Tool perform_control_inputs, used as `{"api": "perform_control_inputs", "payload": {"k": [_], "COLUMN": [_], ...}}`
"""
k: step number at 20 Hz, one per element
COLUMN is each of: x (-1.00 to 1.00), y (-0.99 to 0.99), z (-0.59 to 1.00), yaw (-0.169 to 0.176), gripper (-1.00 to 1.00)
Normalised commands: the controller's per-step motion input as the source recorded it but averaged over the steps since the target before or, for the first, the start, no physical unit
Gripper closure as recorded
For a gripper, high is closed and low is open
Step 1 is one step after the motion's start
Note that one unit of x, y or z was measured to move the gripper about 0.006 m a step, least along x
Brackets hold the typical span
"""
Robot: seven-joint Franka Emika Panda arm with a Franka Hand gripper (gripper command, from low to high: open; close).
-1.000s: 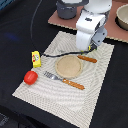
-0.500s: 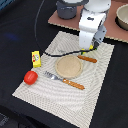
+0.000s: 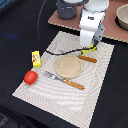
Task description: Interact with the objects in diverse but meaningful ways.
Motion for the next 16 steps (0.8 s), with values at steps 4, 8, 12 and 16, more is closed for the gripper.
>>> {"api": "perform_control_inputs", "payload": {"k": [4,8,12,16], "x": [0.1,0.13,0.22,0.22], "y": [0.03,0.1,0.05,0.0], "z": [-0.11,-0.03,0.0,-0.01], "yaw": [0.123,0.129,0.076,0.044], "gripper": [-1.0,-1.0,-1.0,-1.0]}}
